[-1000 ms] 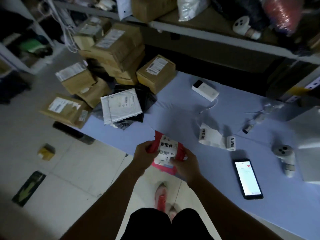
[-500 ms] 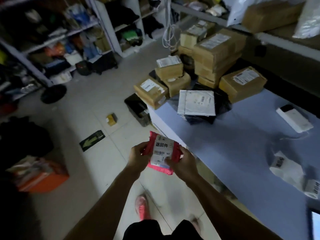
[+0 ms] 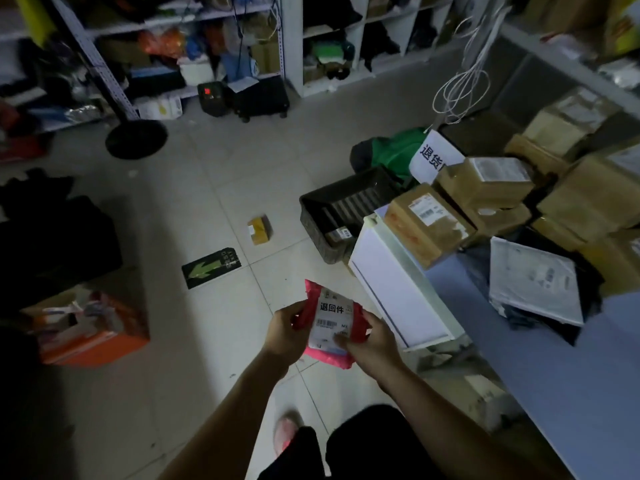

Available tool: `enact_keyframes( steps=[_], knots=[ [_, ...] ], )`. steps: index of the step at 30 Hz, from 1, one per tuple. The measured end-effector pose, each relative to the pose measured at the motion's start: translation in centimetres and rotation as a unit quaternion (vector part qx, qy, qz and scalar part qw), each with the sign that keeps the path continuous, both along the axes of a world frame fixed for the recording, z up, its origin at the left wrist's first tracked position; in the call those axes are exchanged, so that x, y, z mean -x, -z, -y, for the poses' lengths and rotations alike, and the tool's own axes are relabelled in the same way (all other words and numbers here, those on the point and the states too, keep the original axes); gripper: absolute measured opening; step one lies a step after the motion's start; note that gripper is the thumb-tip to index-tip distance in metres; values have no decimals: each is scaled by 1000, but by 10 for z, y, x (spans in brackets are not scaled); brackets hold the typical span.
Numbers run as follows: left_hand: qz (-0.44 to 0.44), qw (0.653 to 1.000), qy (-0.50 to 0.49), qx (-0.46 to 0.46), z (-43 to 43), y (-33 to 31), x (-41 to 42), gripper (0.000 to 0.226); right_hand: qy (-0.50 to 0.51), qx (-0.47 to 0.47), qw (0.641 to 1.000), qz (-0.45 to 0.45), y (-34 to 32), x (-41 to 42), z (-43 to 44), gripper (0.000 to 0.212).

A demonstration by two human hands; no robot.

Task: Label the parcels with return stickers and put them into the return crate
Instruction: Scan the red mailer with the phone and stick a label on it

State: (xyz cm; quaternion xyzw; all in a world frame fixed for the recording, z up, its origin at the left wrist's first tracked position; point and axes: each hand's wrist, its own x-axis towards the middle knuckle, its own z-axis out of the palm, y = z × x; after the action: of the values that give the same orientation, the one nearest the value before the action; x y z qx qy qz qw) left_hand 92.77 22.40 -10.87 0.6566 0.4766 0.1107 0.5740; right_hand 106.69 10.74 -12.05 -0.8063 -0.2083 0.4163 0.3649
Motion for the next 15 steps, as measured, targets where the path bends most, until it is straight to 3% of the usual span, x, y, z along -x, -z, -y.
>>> enact_keyframes(
  steps=[5, 10, 15],
  knots=[
    [-6, 1000, 18, 24, -94, 13, -28, 34, 22, 5, 1000, -9, 19, -24, -91, 59],
    [-30, 998, 53, 21, -200, 35, -88, 30, 28, -2, 1000, -12, 53, -79, -190, 42],
    [-62, 995, 68, 38, -306, 50, -167, 30, 105, -8, 993, -58, 89, -132, -285, 44]
  ],
)
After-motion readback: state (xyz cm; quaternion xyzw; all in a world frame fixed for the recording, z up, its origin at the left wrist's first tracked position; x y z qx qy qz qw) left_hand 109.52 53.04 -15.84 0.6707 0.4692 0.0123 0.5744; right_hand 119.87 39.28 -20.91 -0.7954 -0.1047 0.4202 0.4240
